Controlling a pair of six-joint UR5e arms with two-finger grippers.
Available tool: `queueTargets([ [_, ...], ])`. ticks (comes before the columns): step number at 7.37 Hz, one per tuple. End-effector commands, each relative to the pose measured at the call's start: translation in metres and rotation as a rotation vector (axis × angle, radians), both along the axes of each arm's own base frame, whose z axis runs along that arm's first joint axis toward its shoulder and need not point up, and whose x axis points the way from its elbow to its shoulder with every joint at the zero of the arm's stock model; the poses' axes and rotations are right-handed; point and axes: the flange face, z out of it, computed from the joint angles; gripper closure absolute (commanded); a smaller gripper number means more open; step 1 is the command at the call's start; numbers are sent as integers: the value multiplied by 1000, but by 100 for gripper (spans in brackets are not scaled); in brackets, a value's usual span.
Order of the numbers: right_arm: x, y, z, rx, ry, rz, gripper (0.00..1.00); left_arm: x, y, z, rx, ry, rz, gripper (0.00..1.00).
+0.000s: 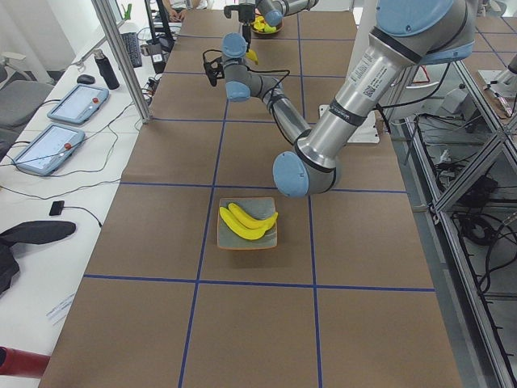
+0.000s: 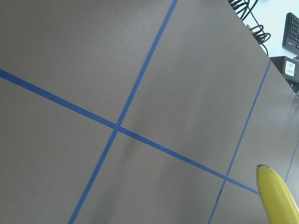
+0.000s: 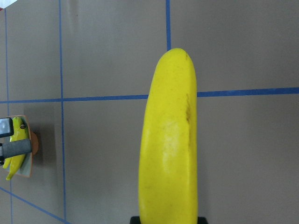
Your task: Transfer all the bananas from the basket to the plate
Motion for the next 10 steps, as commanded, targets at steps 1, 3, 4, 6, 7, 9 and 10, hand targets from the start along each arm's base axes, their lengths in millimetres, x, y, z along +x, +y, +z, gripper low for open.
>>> queueTargets([
  [1,-21,17,-9,-18,-64,28,100,15,-2,-32,-35,54,4,0],
  [3,-39,36,-17,10,-122,27,100,29,-9,-43,-45,64,10,0],
  [4,-39,40,-21,30,-143,23,100,31,-10,-45,-52,66,9,0],
  [6,-36,44,-23,52,-178,27,100,39,-18,-47,-74,86,7,0],
  [7,-42,50,-26,43,-211,49,100,40,-16,-51,-90,103,7,0],
  [9,-45,53,-28,38,-236,71,100,44,-13,-55,-103,110,13,0],
  [10,-43,53,-29,48,-249,76,100,46,-11,-55,-112,111,17,1],
])
